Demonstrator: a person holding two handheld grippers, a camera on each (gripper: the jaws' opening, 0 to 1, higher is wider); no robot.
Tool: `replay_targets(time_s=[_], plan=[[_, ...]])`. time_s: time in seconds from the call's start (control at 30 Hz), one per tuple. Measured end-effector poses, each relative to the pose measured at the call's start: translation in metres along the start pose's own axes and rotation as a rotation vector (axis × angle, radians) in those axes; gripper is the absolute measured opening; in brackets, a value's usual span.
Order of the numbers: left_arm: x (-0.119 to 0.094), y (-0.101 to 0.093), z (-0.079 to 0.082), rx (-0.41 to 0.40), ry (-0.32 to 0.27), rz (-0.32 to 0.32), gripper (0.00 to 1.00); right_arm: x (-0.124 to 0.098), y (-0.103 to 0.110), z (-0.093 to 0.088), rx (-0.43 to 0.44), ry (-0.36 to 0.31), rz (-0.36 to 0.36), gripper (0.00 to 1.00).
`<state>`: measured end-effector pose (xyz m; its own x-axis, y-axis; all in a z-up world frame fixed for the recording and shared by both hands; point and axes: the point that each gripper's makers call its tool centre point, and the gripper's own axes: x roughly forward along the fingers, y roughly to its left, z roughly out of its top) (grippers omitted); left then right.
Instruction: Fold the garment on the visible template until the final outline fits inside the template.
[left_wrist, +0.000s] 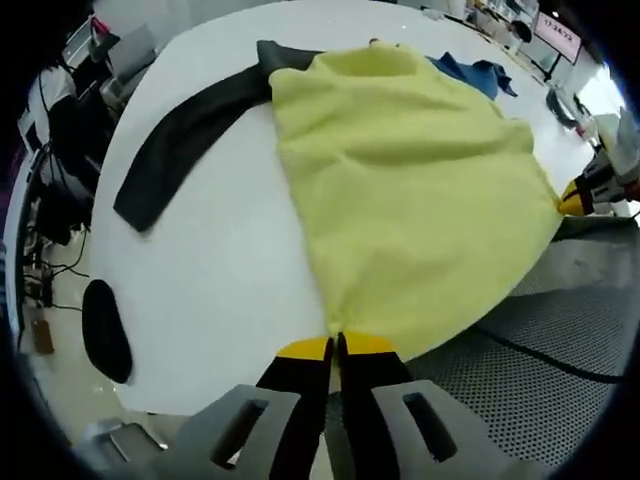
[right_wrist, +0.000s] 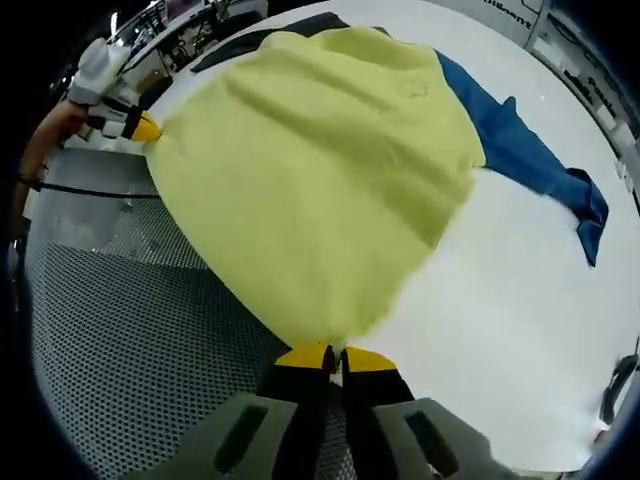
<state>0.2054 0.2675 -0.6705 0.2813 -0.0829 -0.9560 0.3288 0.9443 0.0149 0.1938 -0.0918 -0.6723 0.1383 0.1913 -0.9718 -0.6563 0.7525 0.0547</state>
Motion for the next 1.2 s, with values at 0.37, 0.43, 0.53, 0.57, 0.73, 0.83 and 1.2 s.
replay_targets(time_s=[0.37, 0.43, 0.53, 0.57, 0.73, 0.83, 1.2], plan=[[-0.043, 0.018, 0.095, -0.049, -0.324, 0.007, 0.25, -0.04, -0.043, 0.068, 0.101, -0.285, -0.03, 0.3], [-0.044, 0.023, 0.108, -0.035, -0.341, 0.021, 0.25, -0.045, -0.05, 0.082, 0.112, -0.326, -0.022, 0.34], [-0.05, 0.034, 0.13, -0.011, -0.376, 0.097, 0.24, -0.054, -0.063, 0.106, 0.106, -0.401, -0.034, 0.41], [-0.05, 0.034, 0.135, -0.022, -0.381, 0.091, 0.25, -0.056, -0.065, 0.11, 0.115, -0.412, -0.032, 0.43], [-0.043, 0.039, 0.175, -0.069, -0.445, 0.072, 0.36, -0.058, -0.082, 0.145, 0.134, -0.493, -0.025, 0.56], [-0.034, 0.042, 0.192, -0.073, -0.453, 0.071, 0.46, -0.058, -0.092, 0.164, 0.13, -0.539, -0.026, 0.63], [0.003, 0.065, 0.267, -0.161, -0.542, 0.072, 0.58, -0.033, -0.139, 0.235, 0.146, -0.6, 0.012, 0.7]])
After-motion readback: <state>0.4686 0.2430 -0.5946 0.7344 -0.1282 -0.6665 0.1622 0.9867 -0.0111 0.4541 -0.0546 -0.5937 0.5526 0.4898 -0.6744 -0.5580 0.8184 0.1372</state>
